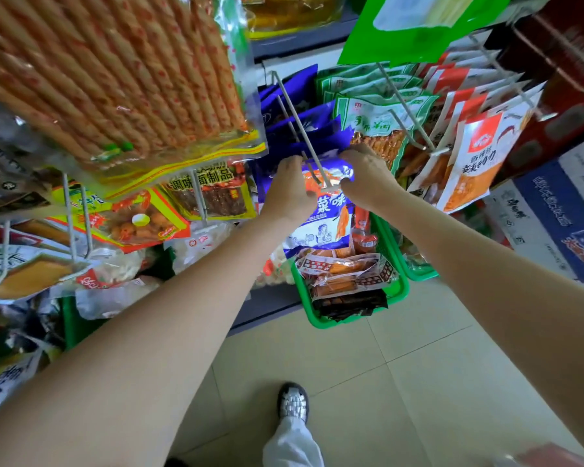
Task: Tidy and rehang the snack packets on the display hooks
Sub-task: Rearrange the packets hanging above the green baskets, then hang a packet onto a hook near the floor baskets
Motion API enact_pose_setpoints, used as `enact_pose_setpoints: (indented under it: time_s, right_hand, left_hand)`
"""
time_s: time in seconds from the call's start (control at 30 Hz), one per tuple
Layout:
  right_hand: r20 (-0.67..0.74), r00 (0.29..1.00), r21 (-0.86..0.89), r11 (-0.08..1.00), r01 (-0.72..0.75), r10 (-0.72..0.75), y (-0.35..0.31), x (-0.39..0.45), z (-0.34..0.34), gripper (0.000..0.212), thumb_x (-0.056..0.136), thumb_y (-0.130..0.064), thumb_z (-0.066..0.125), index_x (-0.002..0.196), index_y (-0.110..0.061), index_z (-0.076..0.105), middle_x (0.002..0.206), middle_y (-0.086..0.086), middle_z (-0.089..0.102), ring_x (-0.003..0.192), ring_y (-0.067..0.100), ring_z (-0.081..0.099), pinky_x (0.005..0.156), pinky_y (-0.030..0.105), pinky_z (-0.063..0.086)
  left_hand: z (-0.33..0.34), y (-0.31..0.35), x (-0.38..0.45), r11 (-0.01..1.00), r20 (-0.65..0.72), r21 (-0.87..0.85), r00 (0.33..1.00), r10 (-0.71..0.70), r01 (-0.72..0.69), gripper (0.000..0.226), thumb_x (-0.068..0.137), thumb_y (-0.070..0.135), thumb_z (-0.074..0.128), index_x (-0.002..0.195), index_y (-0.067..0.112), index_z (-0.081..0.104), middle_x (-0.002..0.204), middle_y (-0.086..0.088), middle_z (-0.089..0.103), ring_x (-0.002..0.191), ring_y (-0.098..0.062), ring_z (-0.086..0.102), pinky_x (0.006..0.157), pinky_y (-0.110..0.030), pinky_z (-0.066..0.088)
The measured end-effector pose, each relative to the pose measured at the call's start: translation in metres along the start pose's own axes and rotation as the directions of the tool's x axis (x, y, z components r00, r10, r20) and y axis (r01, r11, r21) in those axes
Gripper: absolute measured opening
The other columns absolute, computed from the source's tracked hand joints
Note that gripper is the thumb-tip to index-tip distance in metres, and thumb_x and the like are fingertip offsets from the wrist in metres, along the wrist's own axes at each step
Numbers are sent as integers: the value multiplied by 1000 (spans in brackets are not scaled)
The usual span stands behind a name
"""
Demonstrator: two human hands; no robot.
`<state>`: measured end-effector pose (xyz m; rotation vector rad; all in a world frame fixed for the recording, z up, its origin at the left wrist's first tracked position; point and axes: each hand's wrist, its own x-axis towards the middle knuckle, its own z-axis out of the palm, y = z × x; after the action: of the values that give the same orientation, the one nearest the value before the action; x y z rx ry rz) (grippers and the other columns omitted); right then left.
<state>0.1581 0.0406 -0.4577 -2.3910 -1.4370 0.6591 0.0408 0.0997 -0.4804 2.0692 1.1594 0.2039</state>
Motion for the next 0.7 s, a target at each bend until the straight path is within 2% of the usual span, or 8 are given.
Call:
enact_pose_setpoints:
  time_s: [0.1,0.17,0.27,0.33,0.4,0.53,0.63,0.7]
  right_hand:
    - [62,998,-43,999,-4,6,-6,6,-5,50,87,3,45,137,-2,39,146,10,31,132,25,35,104,24,28]
    - [59,998,-54,999,-1,4,-7,2,-6,52,86,6,41,137,-3,40,148,9,29,135,24,31,102,24,27]
    - [-77,997,-4,1000,0,0,-9,-16,-9,49,84,11,38,130,-4,49,147,9,30,128,28,41,96,30,42]
    - [-214,972,5,995,96,-93,-17,-36,-9,43,82,14,38,116,-1,58,137,14,40,113,34,52,87,42,48]
    - [-273,934,-28,972,232,-231,-34,-56,-5,36,80,14,39,103,1,64,124,19,49,99,37,58,77,45,50]
    - [-235,870,-75,900,429,-434,-97,-82,13,32,74,3,37,87,3,66,104,23,59,93,40,60,73,45,53]
    - [-200,834,-94,857,507,-515,-158,-98,37,39,71,-11,30,80,1,66,92,22,62,85,39,62,66,39,54]
    - [-114,830,-110,837,536,-546,-200,-113,57,34,72,-10,33,78,-2,65,86,20,61,78,37,63,61,34,51]
  left_hand:
    - [0,-7,0,996,101,75,994,-47,39,75,84,7,56,145,10,13,156,-9,-3,143,-26,9,110,-32,25]
    - [-6,-7,-1,995,83,64,993,-80,75,76,84,9,57,146,11,12,155,-8,-9,143,-27,7,113,-35,22]
    - [-19,-6,-25,995,-60,80,997,57,-53,61,85,6,54,139,6,28,152,-14,9,135,-31,30,106,-37,31]
    - [-28,-13,-52,973,-119,120,970,212,-198,50,82,0,52,131,3,38,142,-16,27,117,-34,48,92,-35,39]
    - [-38,-28,-81,952,-130,130,947,295,-278,45,80,-3,50,124,2,42,132,-16,38,104,-32,54,80,-36,45]
    - [-74,-62,-132,948,-164,133,937,308,-289,39,79,-3,45,118,2,47,125,-17,43,108,-29,55,77,-38,49]
    - [-114,-95,-172,934,-137,197,935,328,-299,38,79,4,40,116,2,50,116,-17,49,91,-32,61,65,-35,47]
    - [-144,-125,-200,922,-140,254,932,333,-292,40,79,8,38,116,3,52,116,-17,52,84,-33,61,64,-30,40]
